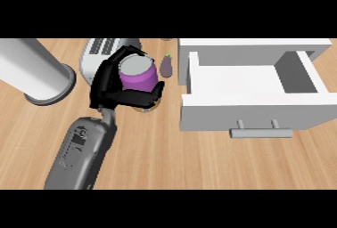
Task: Pick up the can, place it into the drawer and close the drawer
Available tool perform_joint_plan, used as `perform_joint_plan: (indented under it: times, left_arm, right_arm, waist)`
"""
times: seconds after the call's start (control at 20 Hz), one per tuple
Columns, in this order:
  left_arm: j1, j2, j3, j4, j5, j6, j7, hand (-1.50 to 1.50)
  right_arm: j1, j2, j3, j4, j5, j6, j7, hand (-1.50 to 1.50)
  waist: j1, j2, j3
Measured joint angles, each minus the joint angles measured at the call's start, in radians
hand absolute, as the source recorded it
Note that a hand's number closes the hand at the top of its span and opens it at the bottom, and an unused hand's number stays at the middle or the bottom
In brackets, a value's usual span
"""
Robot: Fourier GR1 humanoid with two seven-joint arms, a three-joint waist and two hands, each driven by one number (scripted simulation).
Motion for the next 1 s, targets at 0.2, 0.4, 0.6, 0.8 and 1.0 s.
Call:
perform_joint_plan:
  times: [0.2, 0.4, 0.6, 0.8, 1.0]
  left_arm:
    - [-0.116, -0.002, -0.048, 0.019, -0.017, 0.075, 0.073, 1.5]
    - [-0.26, -0.003, -0.085, 0.076, -0.022, 0.151, 0.132, 1.5]
    - [-0.39, -0.004, -0.094, 0.18, 0.007, 0.189, 0.139, 1.5]
    - [-0.506, -0.004, -0.129, 0.279, 0.048, 0.253, 0.145, 1.5]
    - [-0.625, -0.004, -0.135, 0.392, 0.091, 0.282, 0.149, 1.5]
  right_arm:
    - [0.012, -0.001, -0.001, -0.015, -0.01, 0.005, 0.007, -1.5]
    - [-0.006, -0.004, 0.0, -0.017, -0.008, -0.004, 0.017, -1.5]
    - [-0.016, -0.01, -0.015, 0.029, -0.011, 0.012, -0.011, -1.5]
    - [-0.022, -0.016, -0.017, 0.031, -0.011, 0.011, -0.011, -1.5]
    - [-0.029, -0.011, -0.011, 0.029, -0.005, 0.007, 0.001, -1.5]
  waist:
    - [-0.004, 0.0, 0.0]
    - [-0.007, 0.001, 0.0]
    - [-0.011, 0.003, 0.0]
    - [-0.015, 0.003, 0.0]
    - [-0.018, 0.004, 0.0]
